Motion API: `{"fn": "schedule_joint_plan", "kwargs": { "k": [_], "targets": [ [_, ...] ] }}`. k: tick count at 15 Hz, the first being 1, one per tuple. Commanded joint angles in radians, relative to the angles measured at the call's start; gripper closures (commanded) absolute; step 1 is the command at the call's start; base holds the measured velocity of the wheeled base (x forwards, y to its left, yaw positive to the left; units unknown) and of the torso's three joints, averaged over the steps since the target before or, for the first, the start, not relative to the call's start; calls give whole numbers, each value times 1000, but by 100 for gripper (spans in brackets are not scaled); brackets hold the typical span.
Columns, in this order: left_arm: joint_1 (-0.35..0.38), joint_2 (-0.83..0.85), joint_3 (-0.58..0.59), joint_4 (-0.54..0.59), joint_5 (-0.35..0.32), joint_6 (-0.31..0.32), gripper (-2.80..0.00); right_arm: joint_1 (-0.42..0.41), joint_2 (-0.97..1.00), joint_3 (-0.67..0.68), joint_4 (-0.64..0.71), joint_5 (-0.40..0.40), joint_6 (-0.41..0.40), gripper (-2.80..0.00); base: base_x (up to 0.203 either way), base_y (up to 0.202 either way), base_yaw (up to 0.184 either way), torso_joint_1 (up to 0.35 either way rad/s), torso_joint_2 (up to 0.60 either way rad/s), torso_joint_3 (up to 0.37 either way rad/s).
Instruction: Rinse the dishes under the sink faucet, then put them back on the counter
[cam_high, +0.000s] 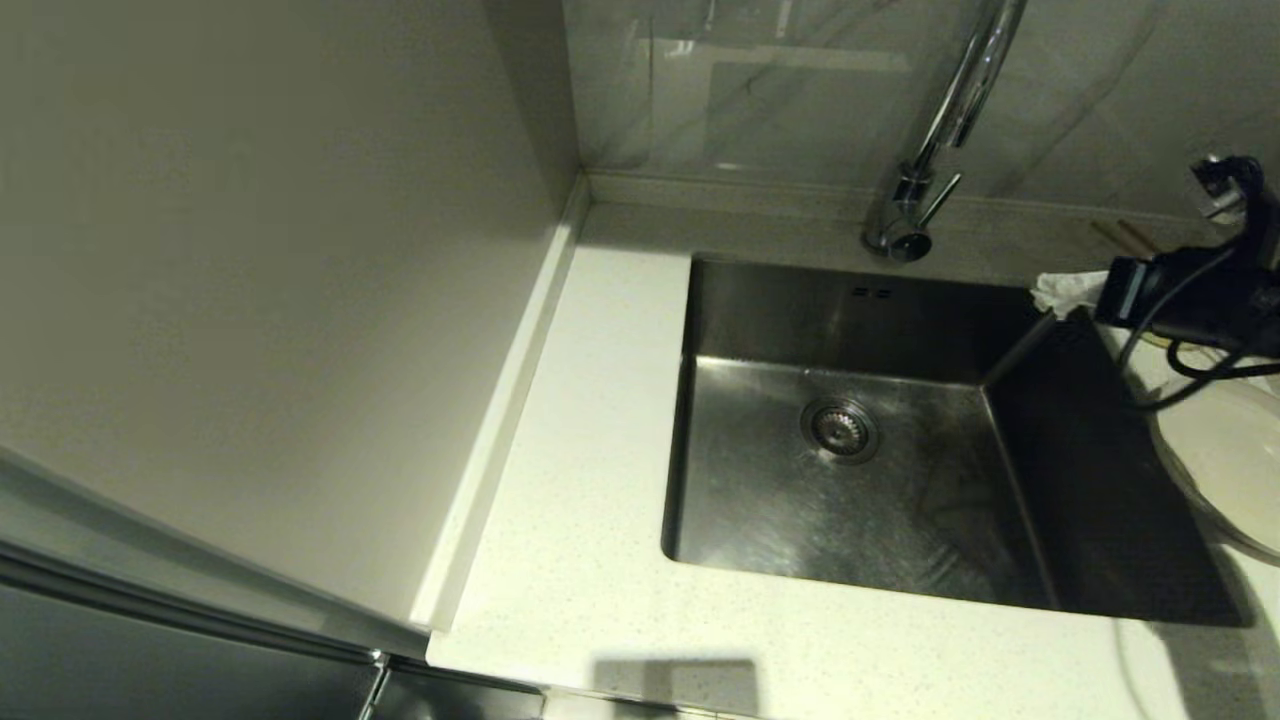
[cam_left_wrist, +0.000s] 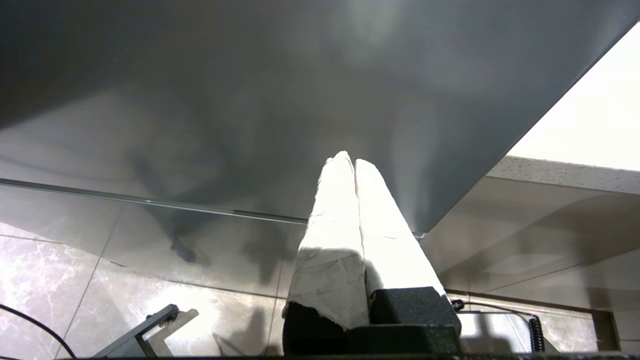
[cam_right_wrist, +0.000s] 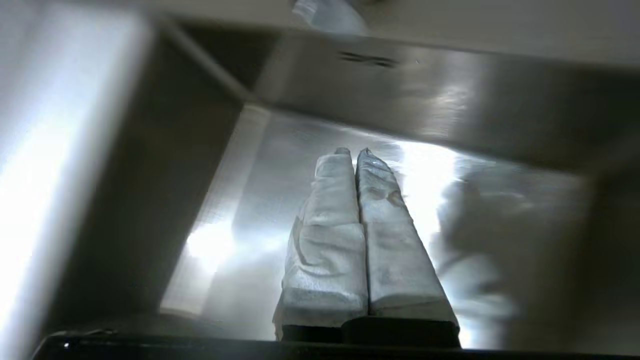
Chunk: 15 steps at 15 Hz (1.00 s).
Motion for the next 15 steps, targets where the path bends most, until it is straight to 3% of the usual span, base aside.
{"fn": "schedule_joint_plan", "kwargs": {
  "k": [1,3,5,9,11,13,15],
  "targets": [
    [0,-2,0,0,0,-1,0,-64,-184,126,-108,-10,-111,0,0,0,0,0,0,0],
    [0,-2,0,0,0,-1,0,-103,-319,150,-112,-61,-128,0,0,0,0,0,0,0],
    [0,-2,0,0,0,-1,0,-114,-478,199,-77,-167,-115,0,0,0,0,0,0,0],
    [0,-2,0,0,0,-1,0,-60,-814,481,-44,-237,-60,0,0,0,0,0,0,0],
    [0,-2,0,0,0,-1,0,2,-976,650,-32,-269,-47,0,0,0,0,0,0,0],
    [0,-2,0,0,0,-1,0,134,-1086,780,-25,-360,-40,0,0,0,0,0,0,0],
    [0,-2,0,0,0,-1,0,199,-1207,932,-18,-422,-40,0,0,0,0,0,0,0]
  ]
}}
